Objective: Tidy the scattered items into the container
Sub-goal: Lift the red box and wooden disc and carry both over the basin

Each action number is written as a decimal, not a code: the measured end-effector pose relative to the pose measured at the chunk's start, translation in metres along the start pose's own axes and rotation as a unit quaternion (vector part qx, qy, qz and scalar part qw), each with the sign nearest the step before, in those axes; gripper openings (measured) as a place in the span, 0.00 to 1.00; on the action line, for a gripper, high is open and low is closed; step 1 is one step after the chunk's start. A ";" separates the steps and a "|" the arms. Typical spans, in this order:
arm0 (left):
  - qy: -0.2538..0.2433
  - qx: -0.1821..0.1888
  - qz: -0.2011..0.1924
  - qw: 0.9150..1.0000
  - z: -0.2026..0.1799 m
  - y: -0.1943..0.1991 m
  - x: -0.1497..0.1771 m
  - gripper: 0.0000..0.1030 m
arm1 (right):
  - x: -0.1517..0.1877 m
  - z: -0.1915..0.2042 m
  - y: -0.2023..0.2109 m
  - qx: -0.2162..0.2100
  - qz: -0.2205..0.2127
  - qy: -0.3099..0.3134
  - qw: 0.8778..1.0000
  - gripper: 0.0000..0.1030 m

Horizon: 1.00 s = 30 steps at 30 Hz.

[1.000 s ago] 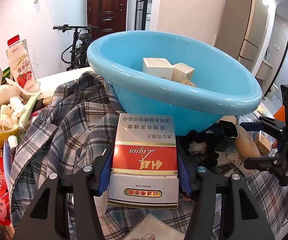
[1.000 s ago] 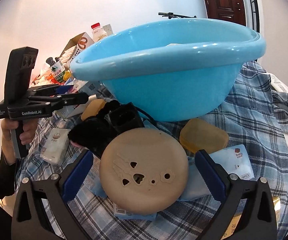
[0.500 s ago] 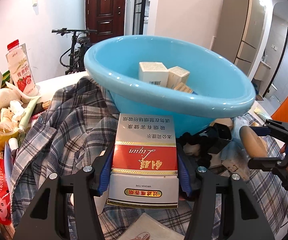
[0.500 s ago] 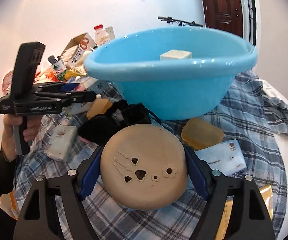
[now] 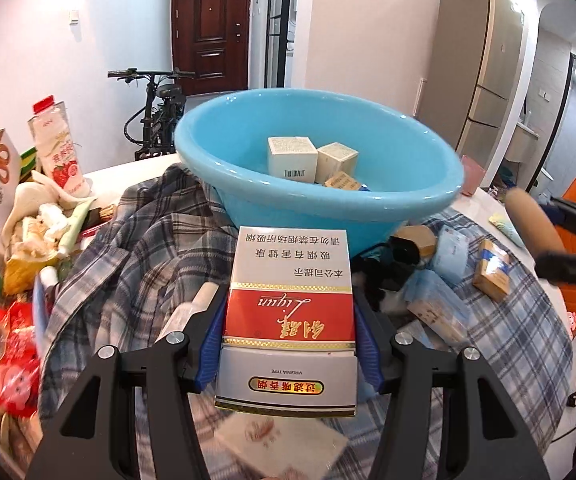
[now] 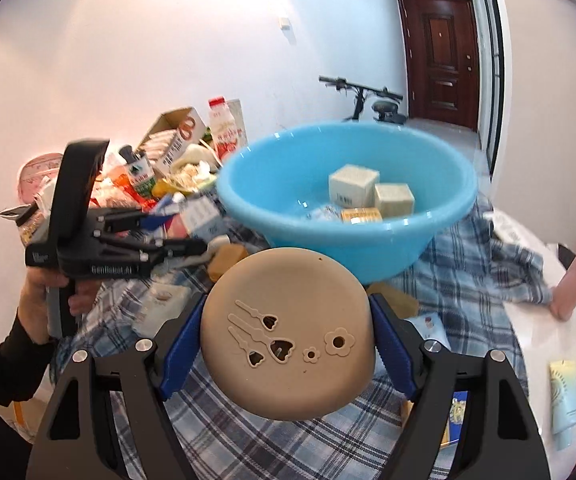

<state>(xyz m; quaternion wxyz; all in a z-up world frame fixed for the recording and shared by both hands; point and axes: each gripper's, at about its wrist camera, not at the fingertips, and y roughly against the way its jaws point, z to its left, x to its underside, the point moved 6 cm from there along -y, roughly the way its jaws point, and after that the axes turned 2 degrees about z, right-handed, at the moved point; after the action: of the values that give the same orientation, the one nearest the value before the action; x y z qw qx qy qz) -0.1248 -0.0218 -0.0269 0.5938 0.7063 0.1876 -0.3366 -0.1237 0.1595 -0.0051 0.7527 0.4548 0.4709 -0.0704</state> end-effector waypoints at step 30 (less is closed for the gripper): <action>0.006 -0.058 -0.142 0.988 -0.013 0.023 -0.173 0.53 | -0.183 -0.029 -0.003 0.086 -0.135 -0.007 0.987 0.79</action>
<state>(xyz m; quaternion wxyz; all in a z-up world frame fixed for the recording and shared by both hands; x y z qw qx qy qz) -0.2276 0.0086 0.1115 0.5791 0.6389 0.3084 -0.4017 -0.2441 0.1208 0.1304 0.6976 0.4496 0.5148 -0.2150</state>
